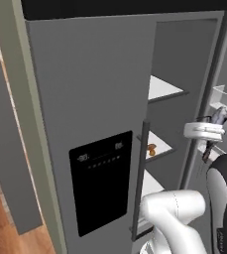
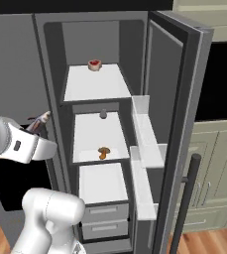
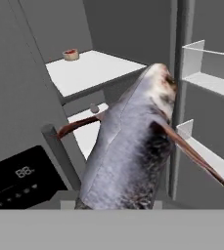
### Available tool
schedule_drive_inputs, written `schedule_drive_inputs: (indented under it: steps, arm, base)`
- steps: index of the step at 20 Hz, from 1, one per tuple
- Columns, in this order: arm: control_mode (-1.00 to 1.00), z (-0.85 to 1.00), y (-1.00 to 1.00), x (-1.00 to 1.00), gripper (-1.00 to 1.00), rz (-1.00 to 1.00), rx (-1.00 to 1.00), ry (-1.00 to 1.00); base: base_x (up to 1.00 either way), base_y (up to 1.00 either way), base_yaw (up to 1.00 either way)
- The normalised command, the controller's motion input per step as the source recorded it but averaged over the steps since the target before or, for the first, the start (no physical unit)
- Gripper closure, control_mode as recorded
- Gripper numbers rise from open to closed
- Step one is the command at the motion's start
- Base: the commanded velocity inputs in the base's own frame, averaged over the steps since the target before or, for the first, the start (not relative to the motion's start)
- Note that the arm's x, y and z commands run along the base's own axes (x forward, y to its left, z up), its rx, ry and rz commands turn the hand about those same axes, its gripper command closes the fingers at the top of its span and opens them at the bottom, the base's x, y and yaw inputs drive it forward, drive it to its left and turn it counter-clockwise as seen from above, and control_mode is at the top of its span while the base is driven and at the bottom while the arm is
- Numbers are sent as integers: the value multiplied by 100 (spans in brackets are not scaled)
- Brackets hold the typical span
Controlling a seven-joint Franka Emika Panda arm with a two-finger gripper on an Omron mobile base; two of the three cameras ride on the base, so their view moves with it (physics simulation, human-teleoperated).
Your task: Transport the fish and mushroom to the fridge. Place the fish on the rack containing meat and place the mushroom on the rack containing the vegetable, ensuring meats and vegetables are on different racks.
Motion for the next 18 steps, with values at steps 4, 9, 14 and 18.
schedule_drive_inputs:
  steps: [4,9,14,18]
  arm:
    - [100,0,0,0,100,0,0,0]
    - [100,0,0,0,100,0,0,0]
    - [100,0,0,0,100,0,0,0]
    - [100,0,0,0,100,0,0,0]
  base:
    - [52,-31,-13]
    - [100,-1,-5]
    - [100,7,-10]
    - [100,1,-9]
